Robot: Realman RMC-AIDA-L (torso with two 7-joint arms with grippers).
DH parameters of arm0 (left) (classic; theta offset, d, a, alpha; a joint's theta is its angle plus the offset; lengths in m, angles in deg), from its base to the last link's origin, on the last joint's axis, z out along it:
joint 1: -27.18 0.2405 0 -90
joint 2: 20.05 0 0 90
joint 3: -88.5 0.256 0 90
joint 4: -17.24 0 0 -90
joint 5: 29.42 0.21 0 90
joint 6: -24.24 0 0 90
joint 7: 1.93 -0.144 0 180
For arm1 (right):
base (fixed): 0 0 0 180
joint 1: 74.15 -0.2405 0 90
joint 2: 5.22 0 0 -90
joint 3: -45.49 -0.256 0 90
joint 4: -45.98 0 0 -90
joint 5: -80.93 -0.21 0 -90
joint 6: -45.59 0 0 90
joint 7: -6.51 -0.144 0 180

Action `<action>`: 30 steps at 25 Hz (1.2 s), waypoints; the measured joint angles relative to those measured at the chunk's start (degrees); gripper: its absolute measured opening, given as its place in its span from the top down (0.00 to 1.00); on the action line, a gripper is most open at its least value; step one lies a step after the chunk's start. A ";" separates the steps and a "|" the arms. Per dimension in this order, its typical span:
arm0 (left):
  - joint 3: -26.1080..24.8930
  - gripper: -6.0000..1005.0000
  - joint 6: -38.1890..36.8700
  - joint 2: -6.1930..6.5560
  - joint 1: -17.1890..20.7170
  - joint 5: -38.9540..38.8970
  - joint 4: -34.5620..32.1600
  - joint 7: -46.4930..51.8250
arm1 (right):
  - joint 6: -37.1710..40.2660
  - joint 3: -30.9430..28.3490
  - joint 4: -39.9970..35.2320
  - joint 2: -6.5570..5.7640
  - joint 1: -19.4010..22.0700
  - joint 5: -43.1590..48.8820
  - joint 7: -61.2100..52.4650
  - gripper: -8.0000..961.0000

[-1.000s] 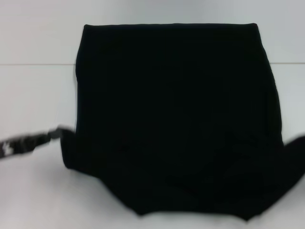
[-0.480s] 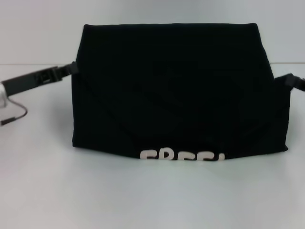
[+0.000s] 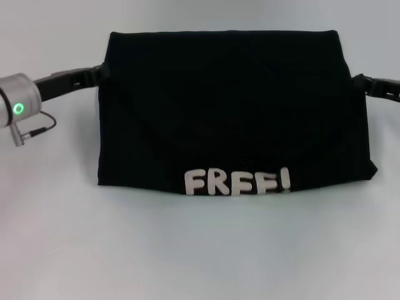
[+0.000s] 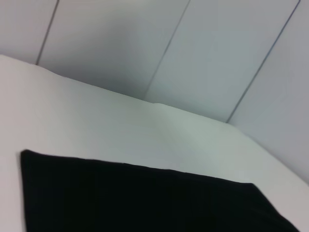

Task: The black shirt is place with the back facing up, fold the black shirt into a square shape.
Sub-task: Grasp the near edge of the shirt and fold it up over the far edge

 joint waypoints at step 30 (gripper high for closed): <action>3.37 0.91 15.57 -2.86 -2.49 -3.87 6.94 -12.78 | -15.84 2.13 3.95 3.12 -3.70 -0.03 0.62 0.80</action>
